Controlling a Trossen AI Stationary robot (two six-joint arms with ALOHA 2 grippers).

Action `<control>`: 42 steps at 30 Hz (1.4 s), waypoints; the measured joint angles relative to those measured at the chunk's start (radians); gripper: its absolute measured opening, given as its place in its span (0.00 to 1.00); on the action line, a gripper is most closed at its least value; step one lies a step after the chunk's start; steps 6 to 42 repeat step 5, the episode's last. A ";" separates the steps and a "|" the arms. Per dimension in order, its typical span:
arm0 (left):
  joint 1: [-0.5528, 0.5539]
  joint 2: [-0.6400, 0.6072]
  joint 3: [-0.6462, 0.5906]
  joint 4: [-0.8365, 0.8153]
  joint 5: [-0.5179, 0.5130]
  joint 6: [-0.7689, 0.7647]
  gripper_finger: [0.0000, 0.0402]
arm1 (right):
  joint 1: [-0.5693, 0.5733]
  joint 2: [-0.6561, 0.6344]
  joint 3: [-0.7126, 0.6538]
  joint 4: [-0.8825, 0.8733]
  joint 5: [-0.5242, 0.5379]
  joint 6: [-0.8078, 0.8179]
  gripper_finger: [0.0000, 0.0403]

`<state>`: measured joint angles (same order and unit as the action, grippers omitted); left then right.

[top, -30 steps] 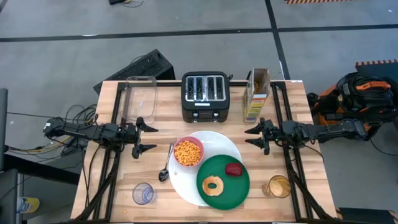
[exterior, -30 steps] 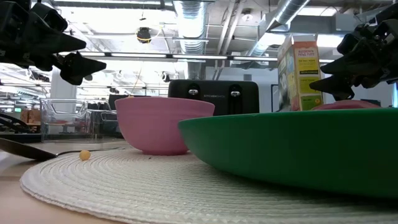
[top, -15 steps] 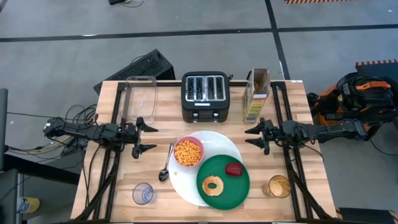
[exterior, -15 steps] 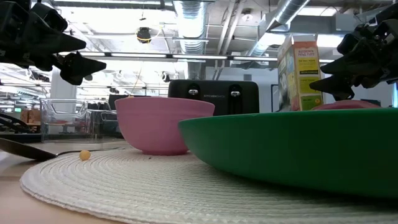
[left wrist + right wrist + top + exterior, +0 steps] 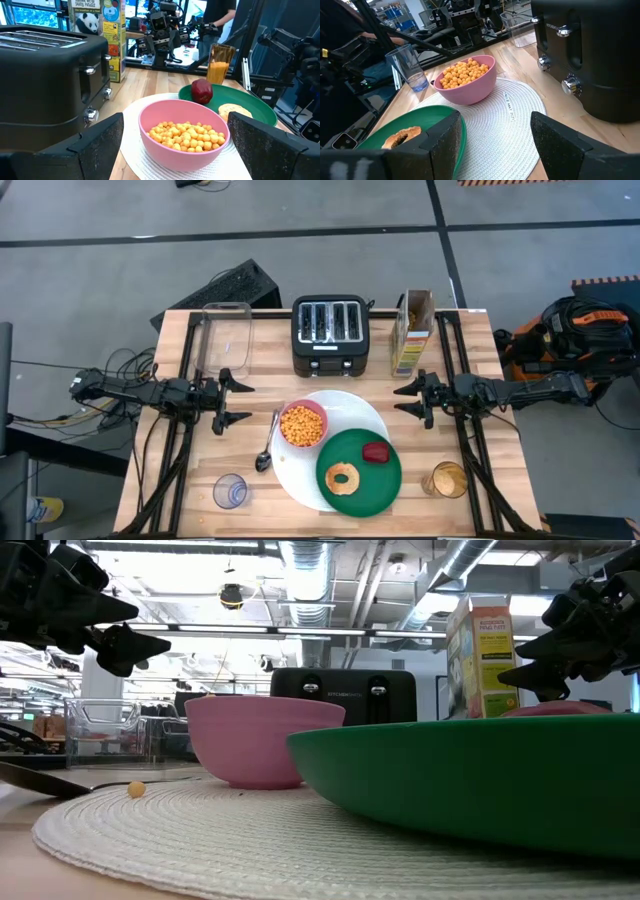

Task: Arrange a breakfast setting
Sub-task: Return to Home Position

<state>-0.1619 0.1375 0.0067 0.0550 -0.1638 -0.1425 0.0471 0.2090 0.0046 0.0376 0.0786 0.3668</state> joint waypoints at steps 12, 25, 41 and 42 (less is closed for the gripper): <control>0.000 0.000 0.000 0.000 0.000 0.000 0.86 | 0.000 0.000 0.000 0.000 0.000 0.000 0.65; 0.000 0.000 0.000 0.000 0.000 0.000 0.86 | 0.000 0.000 0.000 0.000 0.000 0.000 0.65; 0.000 0.000 0.000 0.000 0.000 0.000 0.86 | 0.000 0.000 0.000 0.000 0.000 0.000 0.65; 0.000 0.000 0.000 0.000 0.000 0.000 0.86 | 0.000 0.000 0.000 0.000 0.000 0.000 0.65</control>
